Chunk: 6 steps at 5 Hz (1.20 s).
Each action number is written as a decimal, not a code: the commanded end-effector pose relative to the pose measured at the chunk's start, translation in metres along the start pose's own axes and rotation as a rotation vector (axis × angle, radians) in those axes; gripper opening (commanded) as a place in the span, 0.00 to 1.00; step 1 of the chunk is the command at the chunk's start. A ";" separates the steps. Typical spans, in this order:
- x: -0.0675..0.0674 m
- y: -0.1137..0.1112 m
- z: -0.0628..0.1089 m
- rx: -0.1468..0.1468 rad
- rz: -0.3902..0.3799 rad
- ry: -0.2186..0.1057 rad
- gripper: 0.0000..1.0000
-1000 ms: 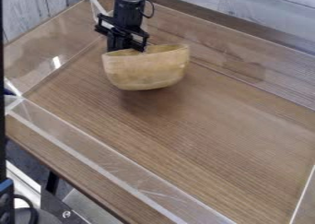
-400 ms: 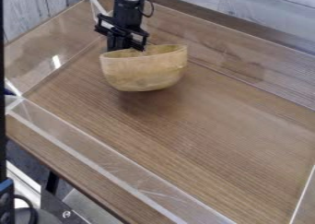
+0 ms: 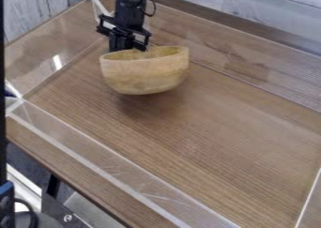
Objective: Put the green block in the brown bowl
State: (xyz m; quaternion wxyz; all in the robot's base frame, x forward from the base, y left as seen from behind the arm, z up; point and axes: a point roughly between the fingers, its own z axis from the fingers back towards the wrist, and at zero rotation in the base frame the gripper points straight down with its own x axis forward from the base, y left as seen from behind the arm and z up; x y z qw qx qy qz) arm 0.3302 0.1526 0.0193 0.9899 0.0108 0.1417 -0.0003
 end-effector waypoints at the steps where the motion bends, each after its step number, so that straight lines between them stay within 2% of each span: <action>1: 0.003 0.001 0.002 -0.008 -0.003 -0.016 0.00; 6: 0.008 -0.004 0.003 -0.027 -0.056 -0.034 0.00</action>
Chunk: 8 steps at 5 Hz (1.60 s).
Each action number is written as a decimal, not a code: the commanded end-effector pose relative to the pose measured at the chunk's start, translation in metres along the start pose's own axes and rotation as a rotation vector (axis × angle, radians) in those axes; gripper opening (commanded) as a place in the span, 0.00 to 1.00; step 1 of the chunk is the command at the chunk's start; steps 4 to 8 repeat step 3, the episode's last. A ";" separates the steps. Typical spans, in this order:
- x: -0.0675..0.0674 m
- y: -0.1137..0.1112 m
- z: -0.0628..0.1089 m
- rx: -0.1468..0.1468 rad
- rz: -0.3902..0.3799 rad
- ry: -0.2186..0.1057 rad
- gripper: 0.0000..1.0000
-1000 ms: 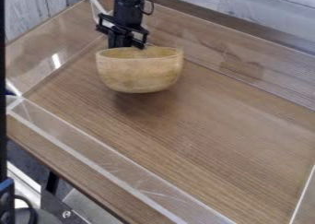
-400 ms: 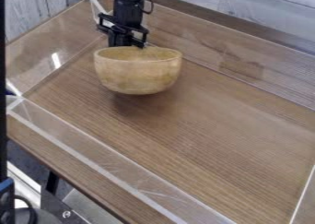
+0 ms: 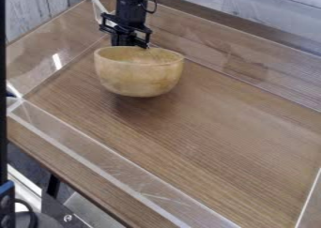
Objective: Put the green block in the brown bowl
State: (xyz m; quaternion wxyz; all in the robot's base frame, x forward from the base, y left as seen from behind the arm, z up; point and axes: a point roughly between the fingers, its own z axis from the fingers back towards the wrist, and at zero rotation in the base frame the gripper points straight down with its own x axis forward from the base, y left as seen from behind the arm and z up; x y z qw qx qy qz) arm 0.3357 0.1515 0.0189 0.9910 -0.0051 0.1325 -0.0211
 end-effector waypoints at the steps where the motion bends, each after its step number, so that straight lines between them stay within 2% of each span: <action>1: 0.003 -0.004 0.002 -0.005 -0.023 -0.019 0.00; 3: 0.005 -0.006 0.003 -0.014 -0.048 -0.027 0.00; 8: 0.005 -0.006 0.003 -0.014 -0.048 -0.027 0.00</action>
